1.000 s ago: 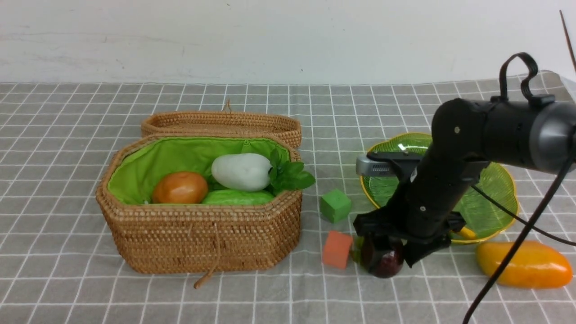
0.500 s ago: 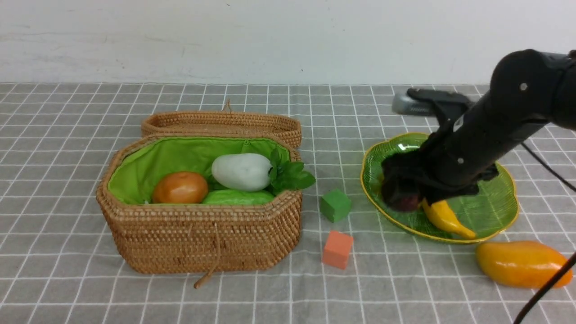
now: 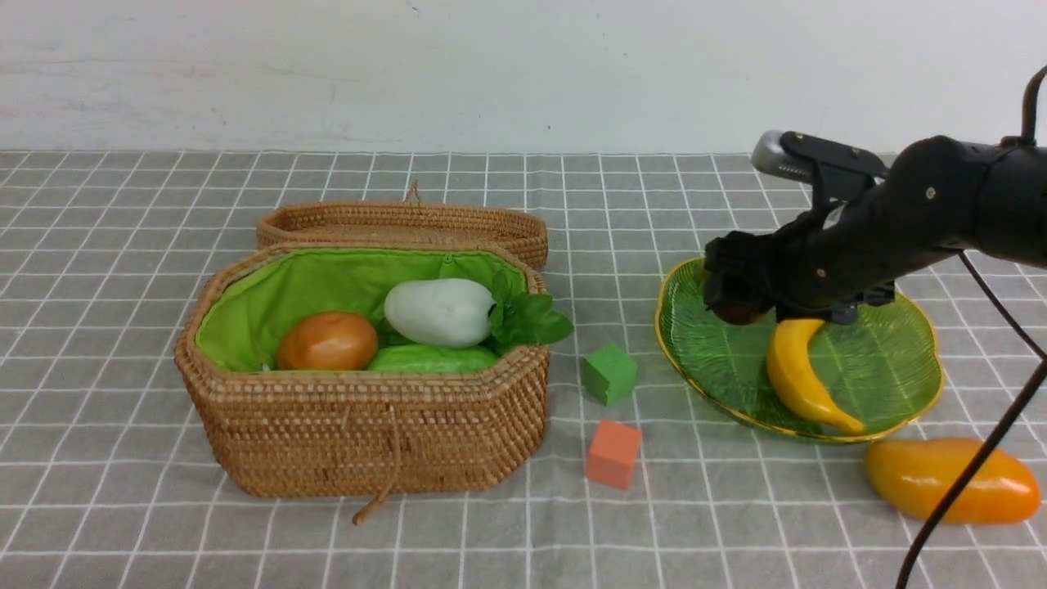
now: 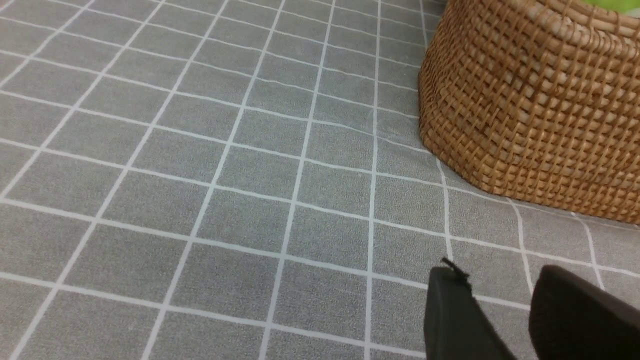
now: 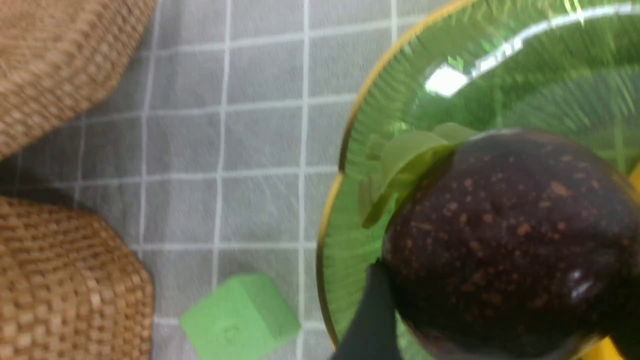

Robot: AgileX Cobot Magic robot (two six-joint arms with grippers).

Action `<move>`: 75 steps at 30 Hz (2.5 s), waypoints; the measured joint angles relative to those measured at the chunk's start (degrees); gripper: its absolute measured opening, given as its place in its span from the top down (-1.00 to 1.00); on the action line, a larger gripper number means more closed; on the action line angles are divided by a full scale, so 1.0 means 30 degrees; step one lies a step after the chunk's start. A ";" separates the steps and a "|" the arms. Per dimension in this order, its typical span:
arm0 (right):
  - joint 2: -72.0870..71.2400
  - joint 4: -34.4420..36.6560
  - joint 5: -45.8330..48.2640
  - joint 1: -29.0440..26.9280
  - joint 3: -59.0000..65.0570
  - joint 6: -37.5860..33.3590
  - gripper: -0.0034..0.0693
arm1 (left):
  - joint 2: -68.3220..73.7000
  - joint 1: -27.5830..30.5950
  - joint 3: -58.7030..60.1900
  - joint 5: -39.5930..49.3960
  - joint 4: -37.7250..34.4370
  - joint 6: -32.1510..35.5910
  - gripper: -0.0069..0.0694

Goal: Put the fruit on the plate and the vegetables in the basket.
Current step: Use the right arm to grab a mangosteen and put it into the right plate, then use the right arm to grab a mango and put it into the right plate

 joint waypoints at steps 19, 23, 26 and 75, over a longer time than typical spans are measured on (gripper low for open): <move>-0.6434 -0.7316 0.9360 -0.0801 0.2811 -0.9596 -0.65 | 0.0000 0.0000 0.0000 0.0000 0.0000 0.0000 0.19; -0.6258 -1.0192 0.9588 -0.0972 0.4627 -1.0630 -0.67 | 0.0000 0.0000 0.0000 0.0000 0.0000 0.0000 0.19; -0.6170 -1.0421 0.8812 -0.0972 0.5135 -1.1021 -0.74 | 0.0000 0.0000 0.0000 0.0000 0.0000 0.0000 0.19; -0.1710 0.1640 0.2058 -0.4399 -0.0131 -0.9239 -0.60 | 0.0000 0.0000 0.0000 0.0000 0.0000 0.0000 0.19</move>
